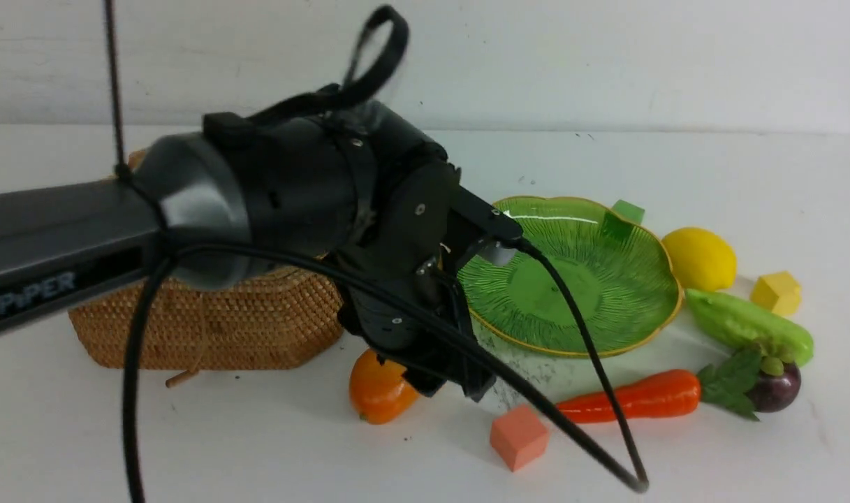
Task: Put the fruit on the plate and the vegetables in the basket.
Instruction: Grab the mango with your left arm and place it on the right plate
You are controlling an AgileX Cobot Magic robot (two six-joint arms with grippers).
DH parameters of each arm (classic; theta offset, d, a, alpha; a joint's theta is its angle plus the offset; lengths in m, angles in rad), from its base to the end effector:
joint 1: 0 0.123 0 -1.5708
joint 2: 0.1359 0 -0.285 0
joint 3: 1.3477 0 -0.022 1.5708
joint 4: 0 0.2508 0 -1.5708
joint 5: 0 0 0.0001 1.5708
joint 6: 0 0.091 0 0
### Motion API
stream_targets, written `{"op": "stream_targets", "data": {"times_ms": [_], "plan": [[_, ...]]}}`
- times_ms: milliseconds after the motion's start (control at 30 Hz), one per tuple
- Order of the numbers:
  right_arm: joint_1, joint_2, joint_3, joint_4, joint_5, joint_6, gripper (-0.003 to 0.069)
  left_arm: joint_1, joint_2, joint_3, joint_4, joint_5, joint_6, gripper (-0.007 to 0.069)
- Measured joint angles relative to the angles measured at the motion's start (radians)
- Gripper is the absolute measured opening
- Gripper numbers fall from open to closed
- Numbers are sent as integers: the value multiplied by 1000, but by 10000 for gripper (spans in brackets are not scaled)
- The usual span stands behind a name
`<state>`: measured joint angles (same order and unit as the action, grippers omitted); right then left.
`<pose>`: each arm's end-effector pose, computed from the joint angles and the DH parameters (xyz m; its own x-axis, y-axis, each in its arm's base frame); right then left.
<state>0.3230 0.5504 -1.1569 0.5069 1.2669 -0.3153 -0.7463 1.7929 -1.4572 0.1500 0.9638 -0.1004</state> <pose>0.0129 0.0488 0.4398 -0.3771 -0.2665 -0.8870 -0.7245 0.6815 0.1033 0.2869 -0.2501 0.2651 -0.6953 0.6235 -0.3574 0.6318 0.7674 0.1096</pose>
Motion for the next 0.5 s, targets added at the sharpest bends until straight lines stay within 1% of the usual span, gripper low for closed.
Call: {"op": "stream_targets", "data": {"times_ms": [33, 67, 133, 167, 267, 367, 433, 500], "plan": [[0, 0, 0, 0, 0, 0, 63, 0, 19, -3, 21, -21, 0, 493], [0, 0, 0, 0, 0, 0, 64, 0, 48, -3, 61, -58, -1, 568], [0, 0, 0, 0, 0, 0, 67, 0, 78, -3, 113, -97, -1, 629], [0, 0, 0, 0, 0, 0, 69, 0, 93, -3, 140, -119, -5, 645], [0, 0, 0, 0, 0, 0, 72, 0, 126, -4, 199, -166, -27, 656], [0, 0, 0, 0, 0, 0, 75, 0, 154, -6, 242, -191, -62, 642], [0, 0, 0, 0, 0, 0, 76, 0, 180, -7, 278, -199, -89, 615], [0, 0, 0, 0, 0, 0, 78, 0, 206, -7, 289, -199, -99, 584]]}}
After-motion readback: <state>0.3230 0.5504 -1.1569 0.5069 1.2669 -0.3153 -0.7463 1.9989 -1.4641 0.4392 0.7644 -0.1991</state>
